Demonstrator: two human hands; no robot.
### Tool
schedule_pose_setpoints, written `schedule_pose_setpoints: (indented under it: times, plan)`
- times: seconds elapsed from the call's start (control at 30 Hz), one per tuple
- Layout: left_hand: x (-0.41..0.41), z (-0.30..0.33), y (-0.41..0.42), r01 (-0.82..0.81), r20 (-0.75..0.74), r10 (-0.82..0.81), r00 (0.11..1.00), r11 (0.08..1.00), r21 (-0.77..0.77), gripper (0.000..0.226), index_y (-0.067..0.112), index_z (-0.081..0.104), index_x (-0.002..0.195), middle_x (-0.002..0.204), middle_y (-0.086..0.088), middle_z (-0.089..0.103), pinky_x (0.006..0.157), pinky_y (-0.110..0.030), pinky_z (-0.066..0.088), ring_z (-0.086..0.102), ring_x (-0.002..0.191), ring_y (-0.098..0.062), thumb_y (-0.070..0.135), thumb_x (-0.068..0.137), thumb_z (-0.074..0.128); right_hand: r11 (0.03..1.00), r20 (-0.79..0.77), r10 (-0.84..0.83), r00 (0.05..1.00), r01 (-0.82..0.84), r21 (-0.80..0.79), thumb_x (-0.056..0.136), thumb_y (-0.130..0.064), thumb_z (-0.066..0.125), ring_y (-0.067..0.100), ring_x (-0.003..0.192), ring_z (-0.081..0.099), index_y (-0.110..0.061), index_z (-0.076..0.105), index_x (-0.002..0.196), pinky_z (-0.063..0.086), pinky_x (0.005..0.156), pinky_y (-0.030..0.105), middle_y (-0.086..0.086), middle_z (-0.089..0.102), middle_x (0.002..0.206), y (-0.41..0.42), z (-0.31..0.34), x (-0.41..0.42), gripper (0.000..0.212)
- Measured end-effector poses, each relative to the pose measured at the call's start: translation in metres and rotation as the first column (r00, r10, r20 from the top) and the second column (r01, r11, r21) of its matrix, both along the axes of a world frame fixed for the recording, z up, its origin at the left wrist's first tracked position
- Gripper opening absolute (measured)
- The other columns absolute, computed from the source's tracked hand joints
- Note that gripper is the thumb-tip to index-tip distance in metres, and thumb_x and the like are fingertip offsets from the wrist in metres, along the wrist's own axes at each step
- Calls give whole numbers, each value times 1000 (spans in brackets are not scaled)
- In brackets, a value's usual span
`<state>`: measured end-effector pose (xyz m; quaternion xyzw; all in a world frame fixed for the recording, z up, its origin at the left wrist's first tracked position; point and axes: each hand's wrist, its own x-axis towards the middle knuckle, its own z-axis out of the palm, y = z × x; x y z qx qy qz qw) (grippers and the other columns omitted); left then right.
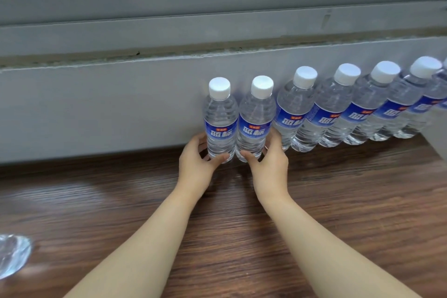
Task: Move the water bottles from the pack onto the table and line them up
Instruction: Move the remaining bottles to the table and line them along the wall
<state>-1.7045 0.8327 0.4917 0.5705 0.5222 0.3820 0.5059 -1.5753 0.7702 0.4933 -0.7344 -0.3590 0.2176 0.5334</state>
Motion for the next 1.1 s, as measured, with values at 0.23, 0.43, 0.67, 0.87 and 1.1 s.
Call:
schedule_pose_setpoints:
  times: [0.23, 0.43, 0.67, 0.87, 1.1]
  plan:
    - [3, -2, 0, -12, 17, 12, 1000, 1000, 17, 57, 9, 58, 119, 119, -2, 63, 76, -4, 50, 58, 108, -7, 2, 67, 82, 994, 120, -109, 987, 109, 6, 73, -16, 80, 13, 110, 60, -29, 54, 125, 53, 91, 39, -7, 56, 117, -7, -3, -6, 60]
    - [6, 1, 1, 4, 40, -4, 999, 1000, 12, 53, 21, 56, 110, 107, 9, 61, 74, -2, 48, 55, 97, 9, 2, 68, 82, 978, 8, -205, 979, 204, 53, 77, -8, 77, 10, 99, 61, -18, 58, 112, 55, 89, 35, -5, 56, 108, -9, -4, -6, 42]
    - [16, -5, 1, -22, 66, 21, 998, 1000, 16, 54, 20, 57, 112, 114, 1, 64, 86, -19, 50, 59, 109, -9, 2, 68, 82, 976, 33, -211, 977, 209, 61, 78, -4, 75, 11, 90, 63, -21, 61, 112, 55, 83, 32, -13, 52, 101, -7, -2, 2, 40]
    - [15, -6, 2, -24, 56, 23, 998, 999, 21, 57, 17, 58, 118, 117, 1, 64, 87, -18, 52, 58, 111, -8, 4, 68, 82, 971, 68, -234, 970, 230, 62, 79, -5, 74, 14, 91, 63, -20, 61, 113, 55, 82, 42, -12, 51, 103, -4, -8, -1, 40]
    - [13, -5, 2, 7, 14, -8, 1000, 1000, 30, 58, 16, 57, 120, 118, 2, 63, 92, -26, 51, 58, 113, -9, 7, 69, 82, 971, 106, -238, 965, 234, 47, 79, -6, 74, 8, 83, 56, -17, 61, 116, 55, 82, 44, -12, 50, 104, -2, -7, -2, 40]
